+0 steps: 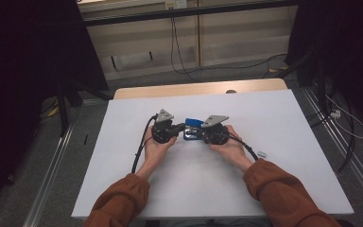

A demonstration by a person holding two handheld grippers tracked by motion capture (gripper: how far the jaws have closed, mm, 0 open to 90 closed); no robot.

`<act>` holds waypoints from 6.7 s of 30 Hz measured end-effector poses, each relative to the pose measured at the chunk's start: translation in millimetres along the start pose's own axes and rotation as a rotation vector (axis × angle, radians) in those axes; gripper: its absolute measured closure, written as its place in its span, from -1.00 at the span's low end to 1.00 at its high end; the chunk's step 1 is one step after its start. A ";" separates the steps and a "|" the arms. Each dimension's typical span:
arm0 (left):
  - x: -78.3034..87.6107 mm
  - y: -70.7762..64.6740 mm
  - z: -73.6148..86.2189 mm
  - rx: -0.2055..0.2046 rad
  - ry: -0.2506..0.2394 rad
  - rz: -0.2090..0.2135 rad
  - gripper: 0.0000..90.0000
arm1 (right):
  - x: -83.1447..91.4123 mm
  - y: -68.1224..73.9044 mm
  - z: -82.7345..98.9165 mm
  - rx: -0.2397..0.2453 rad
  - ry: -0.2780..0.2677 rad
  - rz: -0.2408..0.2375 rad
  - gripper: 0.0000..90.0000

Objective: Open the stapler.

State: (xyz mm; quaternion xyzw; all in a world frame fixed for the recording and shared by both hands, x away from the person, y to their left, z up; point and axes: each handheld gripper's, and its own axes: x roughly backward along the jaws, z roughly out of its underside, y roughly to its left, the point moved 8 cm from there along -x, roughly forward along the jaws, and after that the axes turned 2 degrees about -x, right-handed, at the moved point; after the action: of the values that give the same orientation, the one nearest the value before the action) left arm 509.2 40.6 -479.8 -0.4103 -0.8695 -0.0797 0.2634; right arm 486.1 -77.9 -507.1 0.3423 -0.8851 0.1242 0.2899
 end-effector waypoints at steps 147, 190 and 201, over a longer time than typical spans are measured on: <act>-15.3 0.3 4.7 -0.016 0.004 0.019 1.00 | -9.6 11.3 -36.2 -0.036 -0.168 0.124 1.00; -16.0 0.2 4.6 -0.041 -0.004 0.020 1.00 | 8.2 -2.4 -42.6 -0.050 -0.197 0.194 1.00; -16.0 0.3 4.7 -0.042 -0.004 0.023 1.00 | 16.6 -10.8 -43.4 -0.067 -0.206 0.205 1.00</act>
State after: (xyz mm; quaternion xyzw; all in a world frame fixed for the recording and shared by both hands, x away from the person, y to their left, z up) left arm 516.0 31.7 -492.2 -0.4258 -0.8634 -0.0942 0.2537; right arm 502.1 -76.5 -462.1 0.2515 -0.9440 0.0880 0.1947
